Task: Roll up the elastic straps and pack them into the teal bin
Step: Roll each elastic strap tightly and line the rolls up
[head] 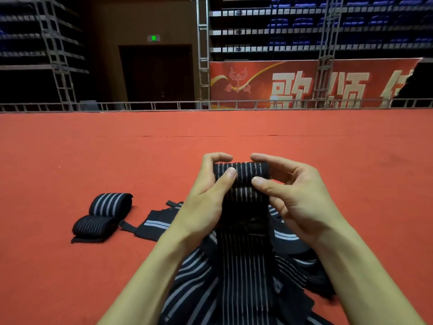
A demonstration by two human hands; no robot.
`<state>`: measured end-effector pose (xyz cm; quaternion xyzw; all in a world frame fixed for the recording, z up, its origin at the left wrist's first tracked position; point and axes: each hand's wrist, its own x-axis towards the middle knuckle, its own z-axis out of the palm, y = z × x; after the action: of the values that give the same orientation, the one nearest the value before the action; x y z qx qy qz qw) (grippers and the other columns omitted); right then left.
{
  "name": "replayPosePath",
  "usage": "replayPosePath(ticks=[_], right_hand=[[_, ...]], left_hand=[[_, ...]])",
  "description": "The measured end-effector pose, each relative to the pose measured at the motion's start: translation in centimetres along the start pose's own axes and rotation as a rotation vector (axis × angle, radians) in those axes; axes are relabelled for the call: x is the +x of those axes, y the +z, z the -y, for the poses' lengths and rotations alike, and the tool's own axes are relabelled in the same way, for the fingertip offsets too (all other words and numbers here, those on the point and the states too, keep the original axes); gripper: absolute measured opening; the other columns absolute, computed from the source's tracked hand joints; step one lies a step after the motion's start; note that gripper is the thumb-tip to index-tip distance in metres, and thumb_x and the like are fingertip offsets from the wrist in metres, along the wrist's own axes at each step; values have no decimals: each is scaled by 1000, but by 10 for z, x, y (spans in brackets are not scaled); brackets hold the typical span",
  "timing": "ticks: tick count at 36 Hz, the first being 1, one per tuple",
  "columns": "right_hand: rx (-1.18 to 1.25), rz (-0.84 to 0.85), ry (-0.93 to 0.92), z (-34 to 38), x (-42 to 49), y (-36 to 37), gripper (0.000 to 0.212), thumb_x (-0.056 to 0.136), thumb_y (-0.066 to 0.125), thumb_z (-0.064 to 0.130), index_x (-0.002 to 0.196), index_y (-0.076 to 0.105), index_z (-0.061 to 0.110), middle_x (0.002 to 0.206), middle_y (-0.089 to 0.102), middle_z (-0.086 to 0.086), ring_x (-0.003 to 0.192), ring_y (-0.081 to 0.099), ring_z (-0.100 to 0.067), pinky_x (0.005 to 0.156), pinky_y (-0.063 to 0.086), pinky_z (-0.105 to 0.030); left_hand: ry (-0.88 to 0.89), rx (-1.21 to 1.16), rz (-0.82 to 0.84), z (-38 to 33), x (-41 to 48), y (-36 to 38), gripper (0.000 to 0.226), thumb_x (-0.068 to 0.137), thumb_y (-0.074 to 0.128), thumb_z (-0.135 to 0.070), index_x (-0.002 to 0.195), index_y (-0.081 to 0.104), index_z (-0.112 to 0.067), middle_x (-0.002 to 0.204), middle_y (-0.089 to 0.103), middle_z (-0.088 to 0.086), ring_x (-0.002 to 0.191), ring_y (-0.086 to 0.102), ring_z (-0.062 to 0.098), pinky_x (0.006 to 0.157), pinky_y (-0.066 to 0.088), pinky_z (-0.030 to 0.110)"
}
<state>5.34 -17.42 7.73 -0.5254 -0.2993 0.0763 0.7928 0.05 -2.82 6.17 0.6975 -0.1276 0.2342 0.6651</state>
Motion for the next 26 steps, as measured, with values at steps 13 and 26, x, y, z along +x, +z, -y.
replayPosePath(ticks=[13,26], right_hand=[[-104,9,117,0,2,-4,42,70,71,30,109,71,16,94,74,-5,77,69,-19,71,58,-39],[-71,-24,49,0,-1,0,18,86,67,0,100,71,11,87,73,-9,77,70,-16,60,56,-27]], left_hand=[[94,25,-141,5,7,-11,31,92,57,8,105,59,-21,89,65,1,82,62,11,72,53,26],[96,36,-99,4,5,-8,27,80,66,-23,106,63,-27,97,68,-6,89,64,12,80,56,30]])
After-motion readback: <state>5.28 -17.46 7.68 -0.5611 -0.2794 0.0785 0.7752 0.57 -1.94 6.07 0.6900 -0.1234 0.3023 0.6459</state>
